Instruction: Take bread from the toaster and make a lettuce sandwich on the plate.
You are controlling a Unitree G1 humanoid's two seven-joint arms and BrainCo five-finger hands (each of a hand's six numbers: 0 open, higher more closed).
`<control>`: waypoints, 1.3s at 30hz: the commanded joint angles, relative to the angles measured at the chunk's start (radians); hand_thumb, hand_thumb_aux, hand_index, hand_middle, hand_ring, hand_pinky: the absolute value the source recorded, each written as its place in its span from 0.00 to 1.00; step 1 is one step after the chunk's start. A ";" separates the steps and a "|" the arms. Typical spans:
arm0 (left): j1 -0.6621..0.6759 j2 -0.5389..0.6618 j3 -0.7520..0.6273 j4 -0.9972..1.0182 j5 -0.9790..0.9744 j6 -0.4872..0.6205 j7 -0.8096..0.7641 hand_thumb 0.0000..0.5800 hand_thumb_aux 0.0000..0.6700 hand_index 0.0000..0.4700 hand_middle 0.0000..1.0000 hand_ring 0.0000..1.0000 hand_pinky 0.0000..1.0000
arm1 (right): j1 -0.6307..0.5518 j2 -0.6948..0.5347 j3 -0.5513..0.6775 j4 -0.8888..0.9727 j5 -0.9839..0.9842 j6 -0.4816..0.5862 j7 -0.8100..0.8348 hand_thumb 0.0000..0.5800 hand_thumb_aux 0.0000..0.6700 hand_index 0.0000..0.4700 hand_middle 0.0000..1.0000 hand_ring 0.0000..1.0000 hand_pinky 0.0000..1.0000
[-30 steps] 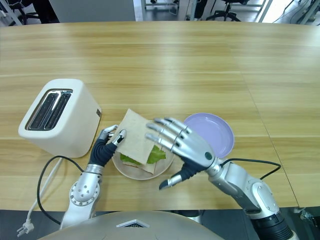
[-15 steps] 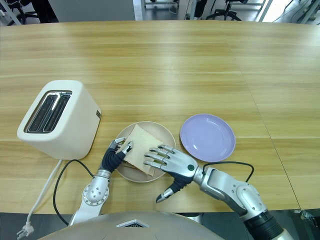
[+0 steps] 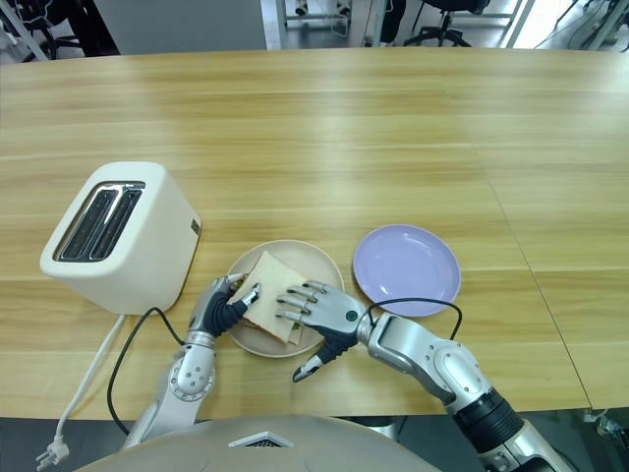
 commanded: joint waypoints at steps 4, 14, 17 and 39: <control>-0.085 0.033 0.164 -0.298 0.063 -0.105 0.168 0.00 0.00 0.00 0.06 0.06 0.06 | 0.013 -0.031 0.069 0.104 -0.054 0.047 0.099 0.00 0.00 0.00 0.00 0.00 0.00; -0.043 0.050 0.365 -0.422 -0.132 -0.272 0.148 0.00 0.00 0.00 0.00 0.00 0.00 | -0.016 0.040 -0.030 0.074 0.070 0.128 -0.043 0.97 0.83 0.81 0.00 0.00 0.00; -0.019 0.052 0.346 -0.418 -0.338 -0.344 0.061 0.87 0.64 0.63 0.00 0.00 0.00 | -0.010 0.101 -0.102 0.045 0.309 0.097 -0.084 1.00 1.00 0.98 0.00 0.00 0.00; 0.297 0.560 0.080 -0.146 -0.628 -0.460 -0.843 1.00 1.00 0.98 1.00 1.00 1.00 | 0.315 -0.195 -0.090 -0.124 0.942 0.115 0.465 1.00 1.00 0.98 1.00 1.00 1.00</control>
